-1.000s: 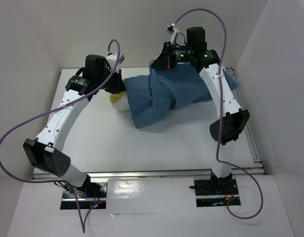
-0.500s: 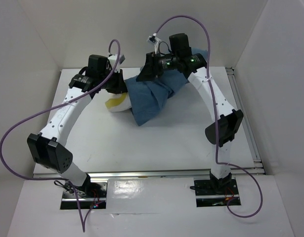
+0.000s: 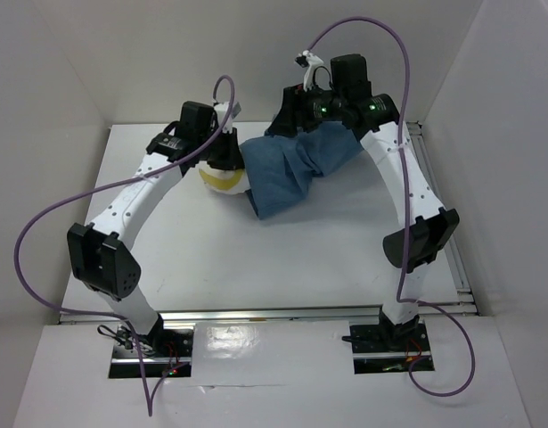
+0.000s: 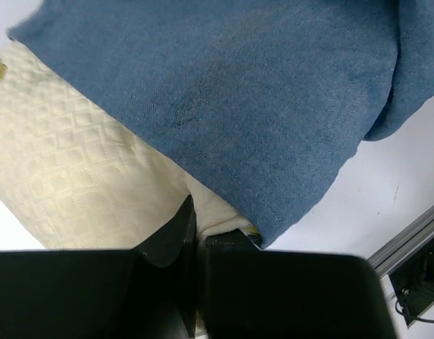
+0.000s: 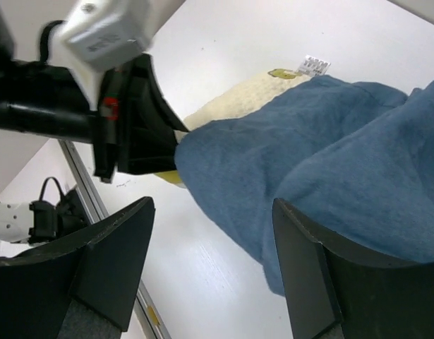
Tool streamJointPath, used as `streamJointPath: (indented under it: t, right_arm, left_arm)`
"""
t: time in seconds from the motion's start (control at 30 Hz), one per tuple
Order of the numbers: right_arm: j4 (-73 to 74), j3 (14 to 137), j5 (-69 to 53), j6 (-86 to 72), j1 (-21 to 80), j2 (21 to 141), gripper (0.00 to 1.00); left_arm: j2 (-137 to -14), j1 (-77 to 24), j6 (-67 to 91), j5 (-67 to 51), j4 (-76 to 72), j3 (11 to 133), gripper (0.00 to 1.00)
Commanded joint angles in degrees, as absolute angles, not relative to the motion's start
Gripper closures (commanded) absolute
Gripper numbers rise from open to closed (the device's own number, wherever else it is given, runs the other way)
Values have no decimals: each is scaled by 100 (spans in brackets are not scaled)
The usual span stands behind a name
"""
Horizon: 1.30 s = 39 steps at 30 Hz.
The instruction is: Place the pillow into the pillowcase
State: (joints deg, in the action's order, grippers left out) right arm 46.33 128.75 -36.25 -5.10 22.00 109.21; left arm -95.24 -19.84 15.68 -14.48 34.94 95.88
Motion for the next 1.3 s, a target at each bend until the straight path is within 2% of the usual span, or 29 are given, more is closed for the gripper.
streamJointPath:
  t: [0.0, 0.03, 0.07, 0.13, 0.17, 0.2, 0.23, 0.47, 0.63, 0.7, 1.07, 1.27]
  right_arm:
    - [4834, 12753, -3507, -203, 2250, 10485, 25]
    - [4834, 12753, -3507, -72, 2250, 10424, 26]
    - [4912, 12649, -3559, -70, 2250, 10363, 26]
    - [4965, 12543, -3620, -18, 2250, 10275, 30]
    - [5027, 12403, -3691, -18, 2250, 10196, 31]
    - [5027, 12323, -3691, -18, 2250, 10195, 31]
    - [5114, 12227, -3691, -18, 2250, 10100, 35]
    - [5115, 10566, -2130, 281, 2873, 9422, 39]
    - [4967, 10037, -2057, 220, 3225, 9430, 40]
    - [4773, 10168, -1917, 167, 3383, 9676, 40]
    - [4342, 12109, -1548, 114, 3524, 11477, 44]
    - [4184, 12427, -1196, 114, 3708, 12155, 46]
  left_arm:
    - [-9747, -2082, 1951, -1757, 3085, 9527, 85]
    - [-9825, -2083, 2003, -1914, 2998, 9432, 78]
    - [-9826, -2083, 2004, -2160, 2997, 9361, 64]
    - [-9896, -2135, 2057, -2215, 2927, 9308, 49]
    - [-9896, -2136, 2057, -2093, 2927, 9369, 30]
    - [-9896, -2136, 1978, -1996, 3005, 9369, 23]
    - [-9896, -2188, 1804, -1899, 3128, 9474, 21]
    - [-9370, -2084, 1485, -546, 3252, 9615, 21]
    - [-8658, -2021, 1257, -54, 3190, 9185, 17]
    - [-8526, -1943, 1257, 96, 3190, 9009, 14]
    - [-7910, -1442, 1204, -53, 3138, 8280, 15]
    - [-7664, -1028, 1204, -264, 3190, 8095, 15]
